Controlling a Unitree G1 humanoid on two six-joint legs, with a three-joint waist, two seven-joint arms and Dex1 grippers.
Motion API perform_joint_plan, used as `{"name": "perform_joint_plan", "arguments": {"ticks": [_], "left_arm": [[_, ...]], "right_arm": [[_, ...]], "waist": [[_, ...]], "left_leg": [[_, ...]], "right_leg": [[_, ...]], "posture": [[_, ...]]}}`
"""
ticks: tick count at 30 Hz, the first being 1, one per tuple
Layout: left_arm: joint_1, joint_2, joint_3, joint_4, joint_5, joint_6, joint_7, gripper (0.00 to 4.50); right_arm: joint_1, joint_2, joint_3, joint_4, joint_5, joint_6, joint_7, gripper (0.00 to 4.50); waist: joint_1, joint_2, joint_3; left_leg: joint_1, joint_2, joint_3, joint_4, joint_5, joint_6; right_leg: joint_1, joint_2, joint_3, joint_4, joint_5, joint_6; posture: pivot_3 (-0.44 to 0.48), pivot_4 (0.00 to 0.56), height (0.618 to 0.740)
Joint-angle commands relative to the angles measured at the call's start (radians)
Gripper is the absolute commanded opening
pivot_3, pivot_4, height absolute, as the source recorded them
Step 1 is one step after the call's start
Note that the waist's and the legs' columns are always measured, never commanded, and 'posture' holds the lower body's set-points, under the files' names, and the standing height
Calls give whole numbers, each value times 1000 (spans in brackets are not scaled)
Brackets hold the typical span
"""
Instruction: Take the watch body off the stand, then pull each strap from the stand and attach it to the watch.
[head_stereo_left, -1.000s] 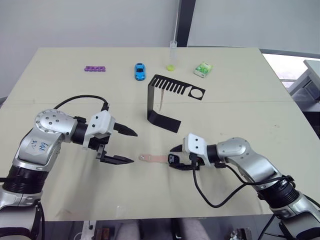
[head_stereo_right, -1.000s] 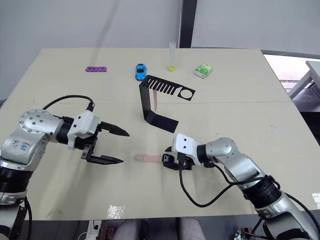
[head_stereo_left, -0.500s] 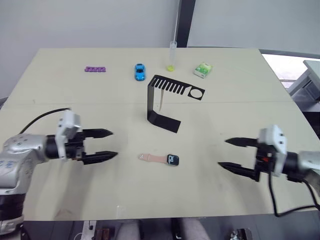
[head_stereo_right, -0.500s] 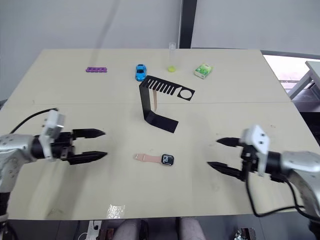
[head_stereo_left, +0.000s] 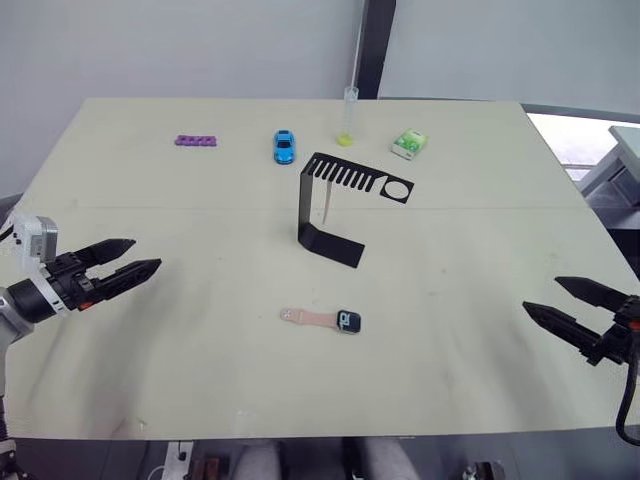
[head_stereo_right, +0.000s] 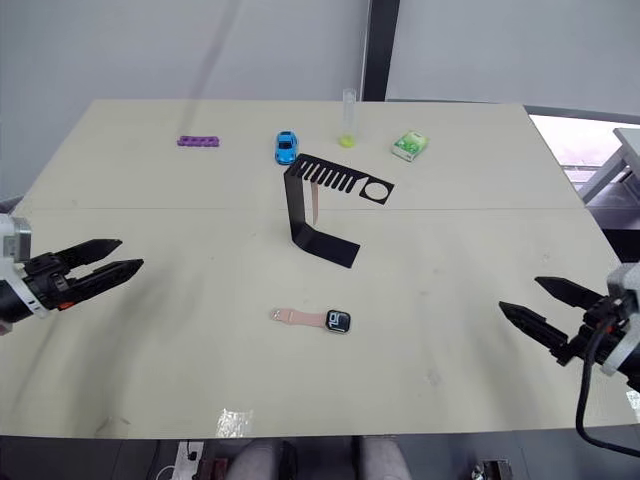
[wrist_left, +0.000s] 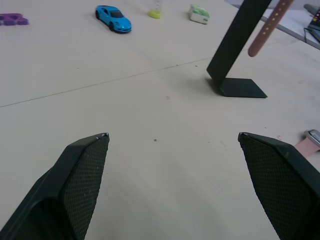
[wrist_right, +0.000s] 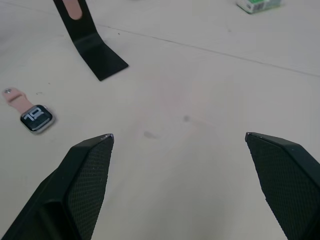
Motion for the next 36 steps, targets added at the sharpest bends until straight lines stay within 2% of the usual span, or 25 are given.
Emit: {"name": "perform_joint_plan", "arguments": {"ticks": [1, 5, 10, 13, 20, 21, 26, 36], "left_arm": [[-31, -33, -93, -188, 7, -33, 38, 4500], [-74, -114, -177, -335, -3, -14, 139, 4500], [-98, -259, -239, -452, -1, 1, 316, 4500], [-83, -298, -273, -488, 22, -9, 363, 4500], [-83, -351, -319, -527, 27, -4, 438, 4500], [-84, -351, -330, -532, 31, -5, 441, 4500], [-72, -350, -347, -544, 36, -8, 449, 4500], [-96, -360, -399, -556, 54, 1, 479, 4500]], "right_arm": [[-114, 25, 131, -90, 19, 2, -84, 4465], [-296, 103, 338, -105, -23, 18, -199, 4465], [-471, 248, 578, -11, -158, -1, -322, 4465], [-536, 319, 650, 60, -205, -13, -356, 3696], [-655, 422, 775, 230, -331, -57, -373, 193], [-674, 438, 783, 271, -354, -56, -389, 82], [-726, 504, 802, 407, -418, -72, -421, 82], [-802, 545, 819, 523, -499, -65, -424, 82]], "waist": [[1, 0, 0], [1, 0, 0], [0, 0, 0], [0, 0, 0], [-5, 0, 0], [-6, 0, 0], [-20, 0, 0], [-28, 0, 0]], "left_leg": [[0, 0, 0, 0, 0, 0], [0, 0, 0, 1, 0, -1], [-1, 0, 1, 2, 0, -1], [-1, 0, 1, 2, 0, -1], [-1, 0, 1, 2, 1, -1], [-1, 0, 1, 2, 1, -1], [-1, 0, 1, 2, 1, -1], [-1, 0, 0, 2, 1, -2]], "right_leg": [[0, 0, 0, 0, 0, 0], [-1, 0, 0, 3, 0, 0], [-3, 1, 1, 8, 0, 0], [-3, 1, 1, 8, 0, 0], [-3, 1, 0, 8, 0, 0], [-3, 1, 0, 9, 0, 0], [-3, 0, 0, 9, 0, 0], [-3, 1, 0, 9, 0, 0]], "posture": [[0, 150, 740], [0, 150, 740], [0, 150, 740], [0, 150, 740], [0, 150, 740], [0, 150, 740], [0, 150, 740], [0, 150, 740]]}}
